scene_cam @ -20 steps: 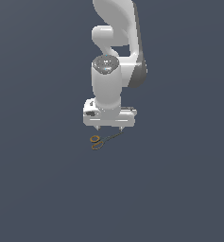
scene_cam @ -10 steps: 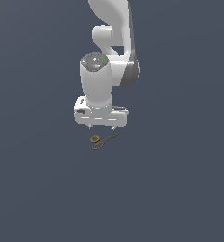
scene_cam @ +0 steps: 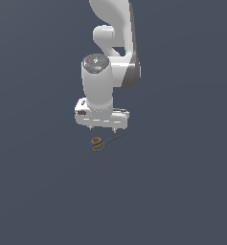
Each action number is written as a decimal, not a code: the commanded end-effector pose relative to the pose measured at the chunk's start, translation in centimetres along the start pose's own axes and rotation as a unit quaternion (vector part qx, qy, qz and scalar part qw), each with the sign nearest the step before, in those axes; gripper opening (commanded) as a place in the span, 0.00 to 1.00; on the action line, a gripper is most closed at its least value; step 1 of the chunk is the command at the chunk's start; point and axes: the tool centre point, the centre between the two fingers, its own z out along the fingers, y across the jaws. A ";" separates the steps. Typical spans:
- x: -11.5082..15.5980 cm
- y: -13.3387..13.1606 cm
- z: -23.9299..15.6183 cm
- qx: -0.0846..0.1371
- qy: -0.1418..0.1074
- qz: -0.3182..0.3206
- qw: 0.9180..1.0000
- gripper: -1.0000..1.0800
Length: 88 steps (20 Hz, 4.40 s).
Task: Pick up the object and move it to a goal position.
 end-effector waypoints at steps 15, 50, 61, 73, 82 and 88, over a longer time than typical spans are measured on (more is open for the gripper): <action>-0.7 -1.0 3.1 0.006 -0.005 0.153 0.988 0.96; -3.3 -2.0 10.9 -0.003 -0.006 0.564 0.826 0.96; -3.5 -2.0 11.4 -0.004 -0.005 0.581 0.814 0.96; -3.6 -2.0 15.9 -0.004 -0.005 0.583 0.812 0.96; -3.6 -2.0 16.3 -0.004 -0.005 0.583 0.812 0.00; -3.6 -1.8 16.1 -0.004 -0.005 0.584 0.812 0.00</action>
